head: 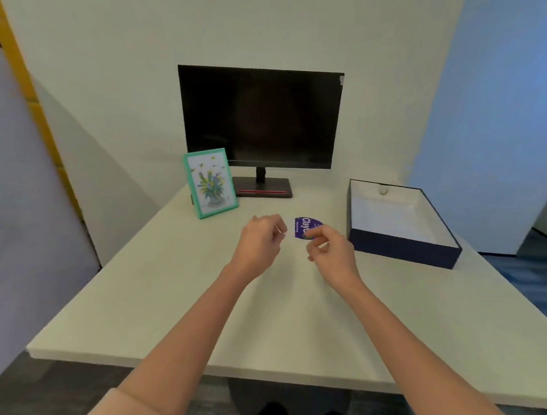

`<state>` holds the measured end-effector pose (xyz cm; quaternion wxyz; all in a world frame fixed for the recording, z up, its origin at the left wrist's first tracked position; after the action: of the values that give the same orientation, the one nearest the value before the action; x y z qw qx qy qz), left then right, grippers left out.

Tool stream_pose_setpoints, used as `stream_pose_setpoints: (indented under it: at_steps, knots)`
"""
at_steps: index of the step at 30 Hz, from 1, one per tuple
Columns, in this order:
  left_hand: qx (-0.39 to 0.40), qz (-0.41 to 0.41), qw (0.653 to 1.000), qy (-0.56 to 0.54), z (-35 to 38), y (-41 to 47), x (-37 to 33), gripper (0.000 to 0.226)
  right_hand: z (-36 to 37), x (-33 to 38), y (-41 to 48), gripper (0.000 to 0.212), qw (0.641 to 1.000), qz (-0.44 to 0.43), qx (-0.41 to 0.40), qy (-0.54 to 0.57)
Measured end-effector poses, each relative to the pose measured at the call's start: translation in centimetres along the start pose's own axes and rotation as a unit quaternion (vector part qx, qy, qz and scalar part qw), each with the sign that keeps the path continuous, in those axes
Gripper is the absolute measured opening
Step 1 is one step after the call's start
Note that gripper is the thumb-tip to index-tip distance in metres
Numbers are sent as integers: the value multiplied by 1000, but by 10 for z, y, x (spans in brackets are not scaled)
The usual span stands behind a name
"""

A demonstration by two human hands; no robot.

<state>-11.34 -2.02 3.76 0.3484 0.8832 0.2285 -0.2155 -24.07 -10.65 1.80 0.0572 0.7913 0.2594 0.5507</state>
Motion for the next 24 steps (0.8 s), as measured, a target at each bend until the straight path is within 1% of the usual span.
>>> stream_pose_setpoints:
  at_steps: [2,3,4,5,6,8,10,13,16,19,22,24]
  knots:
    - [-6,-16,1000,22,-10,-2,31,17,28,-3,-4,13,999,2,37,21]
    - [-8,-21,999,35,-15,-3,46,21,41,-7,-5,13,998,-4,55,20]
    - [-7,-26,999,46,-20,-6,61,24,52,-12,-5,17,997,-16,82,-3]
    - [1,-34,998,58,-24,-8,78,26,64,-16,-6,24,991,-36,117,-53]
    - [10,-43,997,70,-29,-12,94,27,75,-22,-6,31,978,-59,160,-122]
    - [21,-63,994,85,-39,-20,120,30,90,-32,-7,45,931,-98,241,-256]
    - [17,-79,992,100,-51,-27,142,32,103,-38,-7,53,892,-126,282,-331]
    - [14,-95,988,118,-66,-32,167,33,114,-41,-8,57,869,-138,307,-363]
    - [15,-103,987,122,-77,-39,182,35,119,-37,-8,58,861,-153,308,-375]
    - [26,-104,985,136,-81,-47,192,38,121,-26,-18,57,848,-192,313,-382]
    - [59,-101,978,171,-81,-54,199,44,120,-12,-39,56,831,-232,348,-366]
    - [109,-110,969,193,-78,-58,199,49,115,-7,-47,57,836,-222,351,-358]
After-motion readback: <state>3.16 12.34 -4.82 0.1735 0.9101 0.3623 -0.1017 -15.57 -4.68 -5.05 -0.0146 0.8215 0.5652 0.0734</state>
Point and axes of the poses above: each hand's wrist, its own y-axis towards the middle knuckle, its own z-axis out of the palm, x = y × z, the point moved 2 cm from there along y, towards the middle knuckle, and after that the axes turned 10 degrees about -x, right-handed, at the moved point
